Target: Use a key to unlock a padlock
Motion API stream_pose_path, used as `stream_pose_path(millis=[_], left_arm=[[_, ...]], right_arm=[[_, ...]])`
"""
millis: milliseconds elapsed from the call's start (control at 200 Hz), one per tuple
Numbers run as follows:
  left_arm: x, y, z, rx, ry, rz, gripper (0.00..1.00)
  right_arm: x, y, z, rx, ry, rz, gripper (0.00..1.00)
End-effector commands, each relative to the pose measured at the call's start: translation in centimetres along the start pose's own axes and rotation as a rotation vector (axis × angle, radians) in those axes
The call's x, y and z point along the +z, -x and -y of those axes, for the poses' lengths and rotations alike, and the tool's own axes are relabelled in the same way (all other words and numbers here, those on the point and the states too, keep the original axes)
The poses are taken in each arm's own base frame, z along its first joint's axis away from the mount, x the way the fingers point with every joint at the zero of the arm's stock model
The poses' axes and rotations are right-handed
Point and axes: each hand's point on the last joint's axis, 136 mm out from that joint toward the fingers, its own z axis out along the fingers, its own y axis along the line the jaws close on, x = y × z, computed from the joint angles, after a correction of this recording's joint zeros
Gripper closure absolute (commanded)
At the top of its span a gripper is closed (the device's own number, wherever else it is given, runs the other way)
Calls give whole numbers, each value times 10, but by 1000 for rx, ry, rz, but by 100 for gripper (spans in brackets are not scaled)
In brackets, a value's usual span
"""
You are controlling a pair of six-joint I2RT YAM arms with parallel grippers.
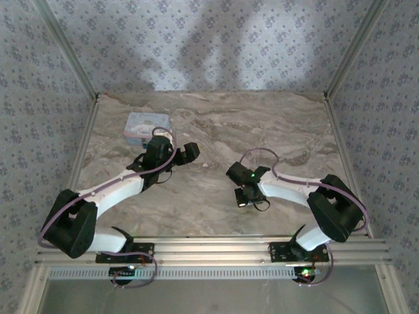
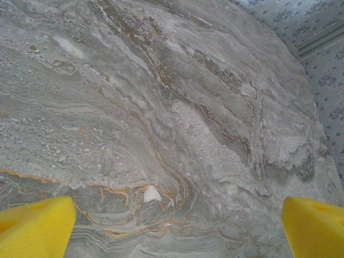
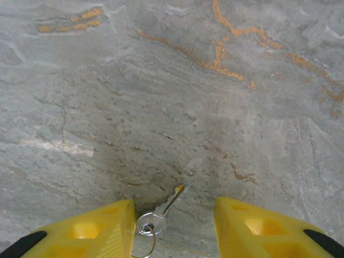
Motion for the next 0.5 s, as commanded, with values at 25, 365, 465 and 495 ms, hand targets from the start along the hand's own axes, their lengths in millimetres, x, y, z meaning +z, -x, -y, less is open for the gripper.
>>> stream_pose_path(millis=[25, 365, 465, 495], left_arm=[[-2, 6, 7, 1, -16, 24, 2], [-2, 7, 8, 0, -17, 27, 2], [-2, 8, 8, 0, -19, 27, 2], [-2, 8, 8, -1, -19, 28, 2]], right_arm=[[0, -14, 4, 17, -15, -40, 55], [4, -26, 1, 13, 8, -63, 63], [5, -27, 0, 42, 14, -68, 68], [6, -28, 0, 44, 15, -72, 69]])
